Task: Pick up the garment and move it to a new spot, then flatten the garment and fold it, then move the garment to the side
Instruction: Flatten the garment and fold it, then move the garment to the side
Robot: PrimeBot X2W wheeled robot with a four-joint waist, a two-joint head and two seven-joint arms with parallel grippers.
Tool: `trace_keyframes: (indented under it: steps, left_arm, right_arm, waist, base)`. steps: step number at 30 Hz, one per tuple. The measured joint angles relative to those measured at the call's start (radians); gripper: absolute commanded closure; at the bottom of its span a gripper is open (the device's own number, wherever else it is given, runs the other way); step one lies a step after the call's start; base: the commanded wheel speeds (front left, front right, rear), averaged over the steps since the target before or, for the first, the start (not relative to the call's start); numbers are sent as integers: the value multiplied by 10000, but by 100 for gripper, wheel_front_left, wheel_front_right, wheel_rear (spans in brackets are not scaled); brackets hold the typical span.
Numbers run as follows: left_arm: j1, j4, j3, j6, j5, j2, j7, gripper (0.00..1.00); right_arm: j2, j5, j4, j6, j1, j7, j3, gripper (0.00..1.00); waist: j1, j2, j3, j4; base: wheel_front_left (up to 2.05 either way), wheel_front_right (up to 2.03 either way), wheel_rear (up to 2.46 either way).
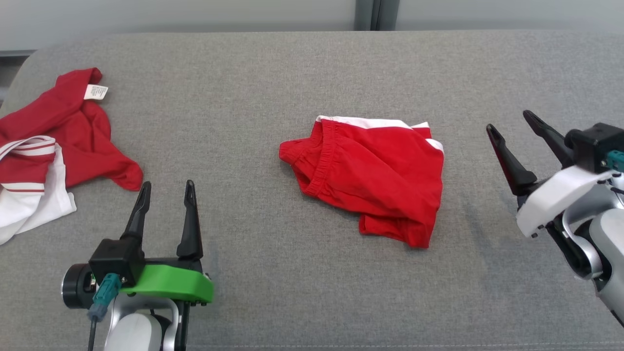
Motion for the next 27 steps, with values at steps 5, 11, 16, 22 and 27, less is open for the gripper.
trace_keyframes:
  steps: [5, 11, 16, 22, 27]
  left_arm:
    - [303, 136, 176, 0, 272, 119, -10, 0]
    - [684, 328, 121, 0, 458, 207, -12, 0]
    - [1028, 324, 224, 0, 545, 209, -10, 0]
    - [1043, 61, 290, 0, 635, 207, 4, 0]
    - [1027, -140, 107, 0, 679, 203, 19, 0]
  right_arm:
    - [40, -142, 395, -167, 999, -1020, -403, 0]
    - [370, 134, 1350, -251, 2610, -1755, -955, 0]
    - [886, 585, 1639, -251, 3304, -1753, -1312, 0]
    - [1346, 755, 1616, -251, 3127, -1751, -1338, 0]
    - [2138, 1674, 1678, 163, 2368, -1733, -1315, 0]
  waist:
    - [0, 0, -353, -76]
    - [0, 0, -772, -203]
    - [0, 0, -906, -204]
    - [0, 0, -715, -181]
    - [0, 0, -401, -146]
  base:
    - [0, 0, 0]
    - [0, 0, 0]
    - [0, 0, 0]
    - [0, 0, 0]
    - [0, 0, 0]
